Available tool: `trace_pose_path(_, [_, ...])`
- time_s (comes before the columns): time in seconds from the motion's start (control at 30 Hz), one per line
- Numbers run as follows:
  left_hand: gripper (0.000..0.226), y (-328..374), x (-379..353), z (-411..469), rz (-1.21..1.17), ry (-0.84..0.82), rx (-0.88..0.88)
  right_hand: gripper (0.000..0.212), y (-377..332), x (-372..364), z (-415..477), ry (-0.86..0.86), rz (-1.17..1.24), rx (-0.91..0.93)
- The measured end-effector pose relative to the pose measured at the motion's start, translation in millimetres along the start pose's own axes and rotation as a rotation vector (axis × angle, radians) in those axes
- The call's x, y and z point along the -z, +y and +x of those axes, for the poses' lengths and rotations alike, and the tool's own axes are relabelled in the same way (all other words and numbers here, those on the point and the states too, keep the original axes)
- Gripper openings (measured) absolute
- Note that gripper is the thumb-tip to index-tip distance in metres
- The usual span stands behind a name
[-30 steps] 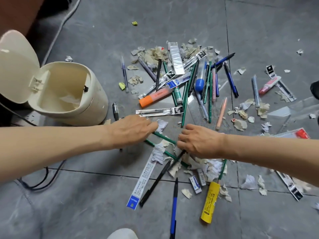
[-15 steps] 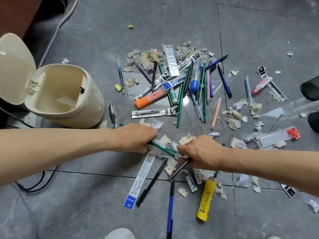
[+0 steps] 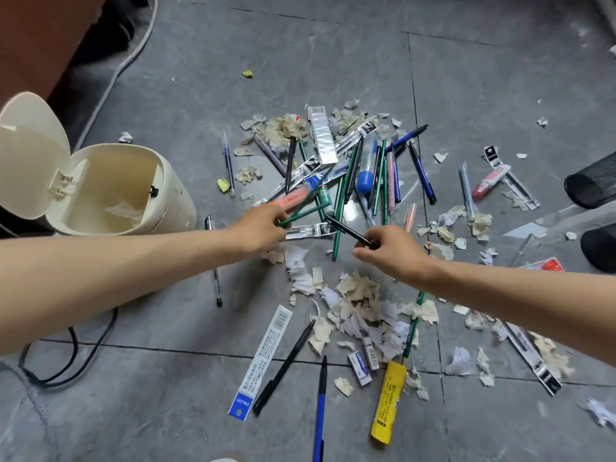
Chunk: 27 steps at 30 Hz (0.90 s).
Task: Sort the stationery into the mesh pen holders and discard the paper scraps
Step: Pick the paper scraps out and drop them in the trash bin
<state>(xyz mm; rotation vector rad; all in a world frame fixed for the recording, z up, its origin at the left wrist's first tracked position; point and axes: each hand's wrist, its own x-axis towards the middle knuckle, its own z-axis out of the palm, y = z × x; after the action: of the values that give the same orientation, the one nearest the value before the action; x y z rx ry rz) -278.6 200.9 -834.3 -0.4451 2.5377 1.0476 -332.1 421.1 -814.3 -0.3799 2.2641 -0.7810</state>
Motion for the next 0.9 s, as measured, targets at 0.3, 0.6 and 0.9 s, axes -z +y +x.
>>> trace_pose_path(0.3, [0.013,50,-1,61,-0.506,0.091,0.231,0.049,-17,22,47,0.149,0.744,-0.299])
trace_pose_path(0.6, [0.035,45,-21,46,-0.429,0.193,0.144,0.068,-7,27,59,0.160,0.461,-0.109])
trace_pose_path(0.9, [0.040,-52,-22,-65,0.337,0.165,0.354,0.057,-18,5,45,0.149,-0.044,0.227])
